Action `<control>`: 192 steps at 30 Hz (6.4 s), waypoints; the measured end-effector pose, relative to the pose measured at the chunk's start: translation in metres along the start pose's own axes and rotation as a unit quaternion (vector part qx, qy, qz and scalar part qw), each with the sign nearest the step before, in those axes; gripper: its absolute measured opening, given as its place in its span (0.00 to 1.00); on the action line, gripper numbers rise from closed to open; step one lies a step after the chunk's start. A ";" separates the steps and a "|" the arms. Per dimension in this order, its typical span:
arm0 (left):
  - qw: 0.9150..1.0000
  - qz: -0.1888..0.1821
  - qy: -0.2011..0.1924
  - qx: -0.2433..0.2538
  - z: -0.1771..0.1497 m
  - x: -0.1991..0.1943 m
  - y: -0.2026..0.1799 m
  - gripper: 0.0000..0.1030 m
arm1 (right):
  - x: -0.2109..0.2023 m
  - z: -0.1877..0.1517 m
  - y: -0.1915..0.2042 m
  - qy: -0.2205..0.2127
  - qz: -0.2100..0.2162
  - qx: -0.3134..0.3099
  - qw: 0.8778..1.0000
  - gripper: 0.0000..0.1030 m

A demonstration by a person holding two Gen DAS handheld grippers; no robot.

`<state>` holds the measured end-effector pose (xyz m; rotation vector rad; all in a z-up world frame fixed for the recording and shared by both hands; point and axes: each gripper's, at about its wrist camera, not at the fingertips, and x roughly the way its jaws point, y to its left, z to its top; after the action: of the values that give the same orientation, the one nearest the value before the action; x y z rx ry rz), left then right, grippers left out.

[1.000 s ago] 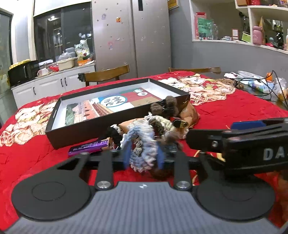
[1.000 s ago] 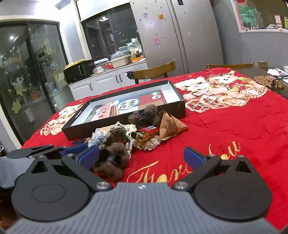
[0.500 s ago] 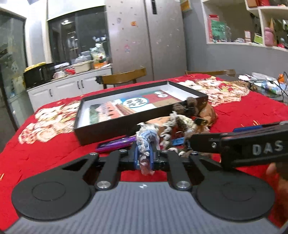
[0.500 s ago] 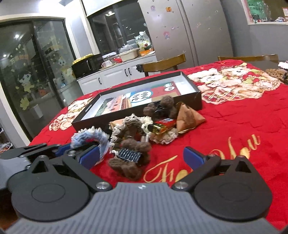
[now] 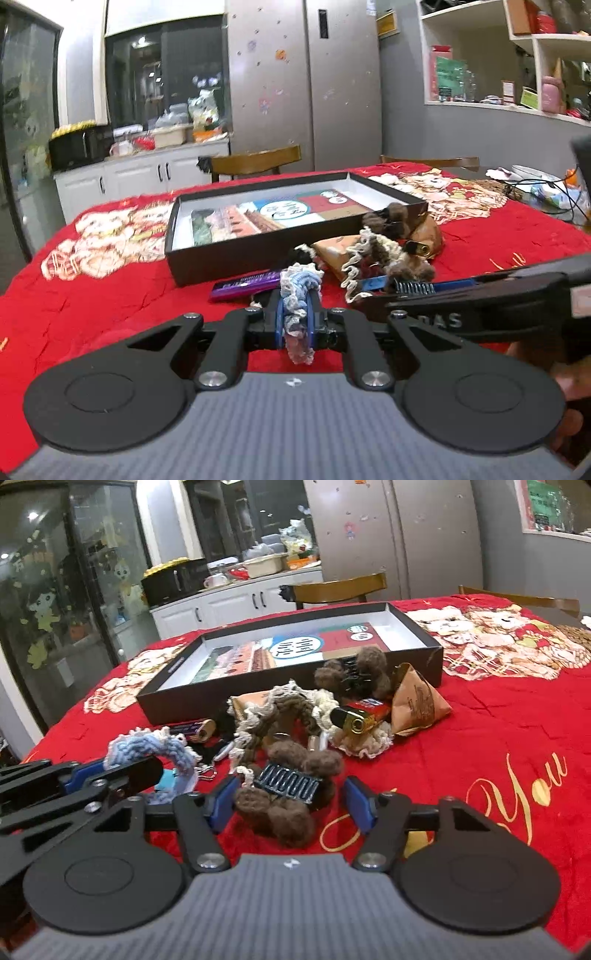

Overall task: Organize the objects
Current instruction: 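Grasp the brown pom-pom hair clip with the right tool while left holds the hair tie, then carry the hair tie and the brown clip over the open black box, then open both tools to drop the hair tie and clip into the box, then withdraw both tools from the box back toward the pile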

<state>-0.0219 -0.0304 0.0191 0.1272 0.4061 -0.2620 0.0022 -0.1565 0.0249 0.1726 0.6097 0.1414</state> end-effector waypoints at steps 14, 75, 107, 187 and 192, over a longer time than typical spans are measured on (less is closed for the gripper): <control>1.000 -0.004 0.011 -0.008 0.001 0.006 0.001 0.15 | 0.001 -0.001 0.005 -0.003 -0.021 -0.014 1.000 0.46; 0.991 0.077 -0.105 -0.041 0.118 0.039 0.075 0.15 | 0.043 0.137 0.003 -0.033 0.150 0.031 0.988 0.45; 0.994 0.077 -0.049 -0.055 0.065 0.148 0.089 0.15 | 0.154 0.132 0.006 0.053 0.130 0.008 0.990 0.45; 0.998 -0.037 0.038 -0.030 0.005 0.008 0.044 0.82 | 0.007 0.012 -0.038 -0.003 0.060 0.006 0.998 0.57; 0.995 -0.061 0.069 -0.046 0.003 0.023 0.051 0.81 | 0.013 0.011 -0.043 0.010 0.078 0.018 0.997 0.57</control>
<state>0.0135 0.0129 0.0160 0.0294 0.5626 -0.3547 0.0221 -0.1971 0.0178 0.2535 0.6180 0.2836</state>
